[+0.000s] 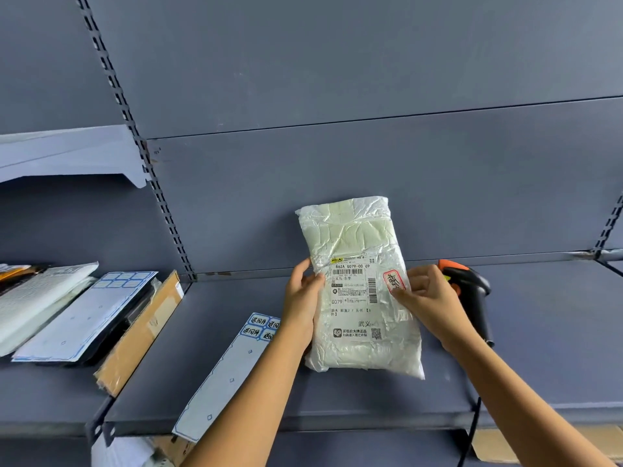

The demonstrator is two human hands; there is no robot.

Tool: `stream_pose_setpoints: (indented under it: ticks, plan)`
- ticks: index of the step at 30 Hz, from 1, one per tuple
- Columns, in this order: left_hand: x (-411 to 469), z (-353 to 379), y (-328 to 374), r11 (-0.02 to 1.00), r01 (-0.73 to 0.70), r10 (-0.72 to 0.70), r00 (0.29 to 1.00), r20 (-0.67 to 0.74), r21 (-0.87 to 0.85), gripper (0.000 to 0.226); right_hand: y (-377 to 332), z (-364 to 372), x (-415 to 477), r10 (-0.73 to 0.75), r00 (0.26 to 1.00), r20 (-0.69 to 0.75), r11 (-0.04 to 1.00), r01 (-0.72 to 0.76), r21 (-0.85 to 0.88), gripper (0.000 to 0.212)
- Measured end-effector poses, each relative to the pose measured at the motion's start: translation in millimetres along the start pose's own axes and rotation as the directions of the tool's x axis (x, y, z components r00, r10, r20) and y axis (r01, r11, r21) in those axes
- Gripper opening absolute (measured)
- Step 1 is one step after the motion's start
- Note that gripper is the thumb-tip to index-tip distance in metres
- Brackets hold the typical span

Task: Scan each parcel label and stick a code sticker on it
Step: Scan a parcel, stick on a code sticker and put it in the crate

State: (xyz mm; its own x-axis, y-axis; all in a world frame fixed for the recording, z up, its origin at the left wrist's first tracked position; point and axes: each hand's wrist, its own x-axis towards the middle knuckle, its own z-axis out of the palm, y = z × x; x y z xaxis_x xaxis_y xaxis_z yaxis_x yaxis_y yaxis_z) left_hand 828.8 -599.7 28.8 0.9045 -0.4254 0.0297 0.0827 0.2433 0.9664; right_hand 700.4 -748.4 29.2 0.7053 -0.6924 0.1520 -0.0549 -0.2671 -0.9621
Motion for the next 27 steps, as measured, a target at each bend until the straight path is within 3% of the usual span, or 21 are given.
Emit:
stream_pose_setpoints:
  ticks: [4,7,10,14,18,20,23,27]
  plan:
    - [2.5,-41.7,2.0,0.941,0.077,-0.076,0.997,-0.017,0.328,0.017,12.1,2.7,1.2,0.086,0.995,0.057,0.996,-0.085,-0.01,0.03]
    - [-1.5,-79.8,7.9,0.834,0.021,-0.001,0.999,-0.036,0.552,0.02,22.1,3.0,0.5,0.167,0.983,0.081,0.984,-0.161,-0.072,0.03]
    - [-6.7,-112.8,11.5,0.662,-0.079,0.045,0.997,0.066,0.745,0.025,27.0,1.3,2.8,0.23,0.968,0.095,0.949,-0.202,-0.241,0.029]
    - [-14.7,-137.6,3.4,0.468,-0.213,-0.037,0.965,0.259,0.858,0.03,21.3,6.8,-0.8,0.293,0.954,0.066,0.837,-0.222,-0.5,0.038]
    - [-20.9,-136.3,-6.2,0.306,-0.332,-0.085,0.924,0.373,0.892,0.045,8.1,16.3,-8.3,0.016,0.998,0.058,0.543,0.04,-0.839,0.059]
    - [-21.3,-132.8,-8.2,0.253,-0.375,-0.083,0.91,0.407,0.892,0.047,-4.0,27.3,-10.0,-0.163,0.972,0.168,0.567,0.232,-0.791,0.055]
    - [-20.6,-132.2,-9.9,0.114,-0.412,-0.077,0.904,0.421,0.904,0.046,-24.6,57.9,-14.8,-0.313,0.889,0.333,0.685,0.455,-0.569,0.029]
    - [-22.4,-130.9,-12.3,-0.103,-0.363,-0.038,0.932,0.361,0.926,0.054,-27.3,112.4,-18.3,-0.273,0.824,0.496,0.708,0.521,-0.477,0.02]
